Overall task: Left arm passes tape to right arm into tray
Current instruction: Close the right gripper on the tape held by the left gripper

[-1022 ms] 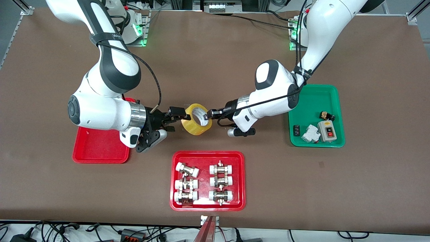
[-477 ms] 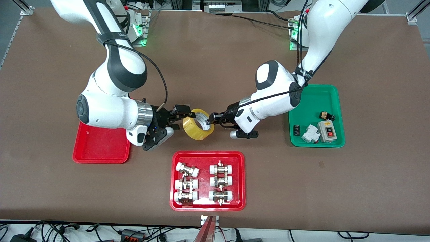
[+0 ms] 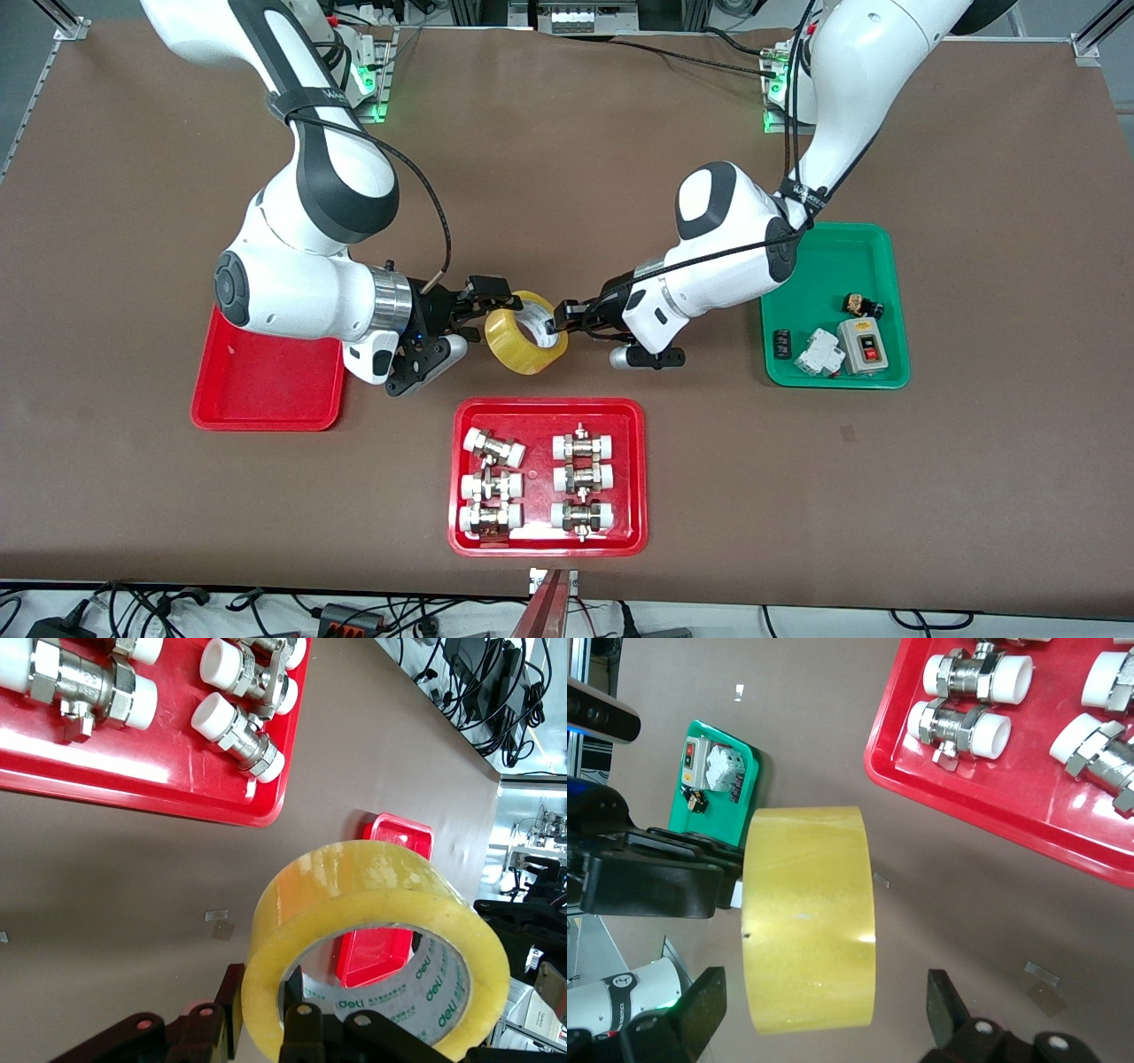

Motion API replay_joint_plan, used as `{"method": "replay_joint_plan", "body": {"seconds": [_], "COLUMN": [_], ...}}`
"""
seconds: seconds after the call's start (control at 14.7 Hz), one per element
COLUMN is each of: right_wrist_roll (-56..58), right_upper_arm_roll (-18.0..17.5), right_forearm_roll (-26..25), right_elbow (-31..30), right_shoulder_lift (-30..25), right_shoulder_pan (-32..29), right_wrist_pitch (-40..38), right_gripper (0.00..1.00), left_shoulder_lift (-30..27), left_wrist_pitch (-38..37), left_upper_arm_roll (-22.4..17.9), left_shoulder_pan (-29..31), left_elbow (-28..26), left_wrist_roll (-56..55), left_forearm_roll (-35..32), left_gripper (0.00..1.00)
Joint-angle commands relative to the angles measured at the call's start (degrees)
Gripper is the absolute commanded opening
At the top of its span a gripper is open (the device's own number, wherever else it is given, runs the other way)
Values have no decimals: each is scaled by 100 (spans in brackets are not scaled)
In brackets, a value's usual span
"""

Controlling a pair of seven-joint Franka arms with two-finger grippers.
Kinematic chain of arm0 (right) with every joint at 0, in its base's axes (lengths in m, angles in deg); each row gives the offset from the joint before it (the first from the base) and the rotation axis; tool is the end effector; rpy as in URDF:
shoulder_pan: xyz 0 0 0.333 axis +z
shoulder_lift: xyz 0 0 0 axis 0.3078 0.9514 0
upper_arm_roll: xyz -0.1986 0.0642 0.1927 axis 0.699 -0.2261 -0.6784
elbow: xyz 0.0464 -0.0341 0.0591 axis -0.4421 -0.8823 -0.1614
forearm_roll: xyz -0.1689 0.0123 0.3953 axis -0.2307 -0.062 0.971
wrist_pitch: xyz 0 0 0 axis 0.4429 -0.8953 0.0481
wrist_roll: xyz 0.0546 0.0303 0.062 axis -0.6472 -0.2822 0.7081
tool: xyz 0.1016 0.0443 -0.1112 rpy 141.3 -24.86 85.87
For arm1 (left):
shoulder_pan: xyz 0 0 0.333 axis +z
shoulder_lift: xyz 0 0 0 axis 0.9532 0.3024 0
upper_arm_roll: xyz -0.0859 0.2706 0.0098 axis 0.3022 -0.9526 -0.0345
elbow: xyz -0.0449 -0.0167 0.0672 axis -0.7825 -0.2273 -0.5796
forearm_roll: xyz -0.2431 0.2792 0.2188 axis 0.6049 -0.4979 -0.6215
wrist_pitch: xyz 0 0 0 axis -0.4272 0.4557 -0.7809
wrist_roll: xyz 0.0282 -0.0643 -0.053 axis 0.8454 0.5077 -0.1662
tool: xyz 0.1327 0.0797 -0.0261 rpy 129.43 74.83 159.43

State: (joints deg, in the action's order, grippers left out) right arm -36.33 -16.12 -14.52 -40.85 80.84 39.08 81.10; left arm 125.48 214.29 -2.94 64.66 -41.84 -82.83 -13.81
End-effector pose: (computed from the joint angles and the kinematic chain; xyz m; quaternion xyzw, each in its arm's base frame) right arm 0.6573 0.3709 0.3247 -0.9263 -0.1808 0.0188 0.3302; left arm 0.6169 -0.4617 0.2733 0.9142 0.1008 -0.0173 0.3922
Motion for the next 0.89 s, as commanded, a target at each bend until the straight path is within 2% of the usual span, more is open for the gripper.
{"method": "replay_joint_plan", "body": {"seconds": [0.0,0.61,0.82], "right_wrist_roll": [-83,-48,-75], "right_upper_arm_roll": [35,44,44], "right_forearm_roll": [111,120,120], "right_elbow": [155,155,164], "right_shoulder_lift": [98,89,63], "right_shoulder_pan": [82,196,205], "right_wrist_pitch": [89,326,317], "right_gripper": [100,100,95], "left_shoulder_lift": [43,43,43], "left_wrist_pitch": [56,48,48], "left_upper_arm_roll": [36,36,36], "left_shoulder_pan": [17,26,17], "left_elbow": [87,87,87], "left_wrist_roll": [115,115,124], "left_forearm_roll": [-56,-56,-56], "left_gripper": [0,0,0]}}
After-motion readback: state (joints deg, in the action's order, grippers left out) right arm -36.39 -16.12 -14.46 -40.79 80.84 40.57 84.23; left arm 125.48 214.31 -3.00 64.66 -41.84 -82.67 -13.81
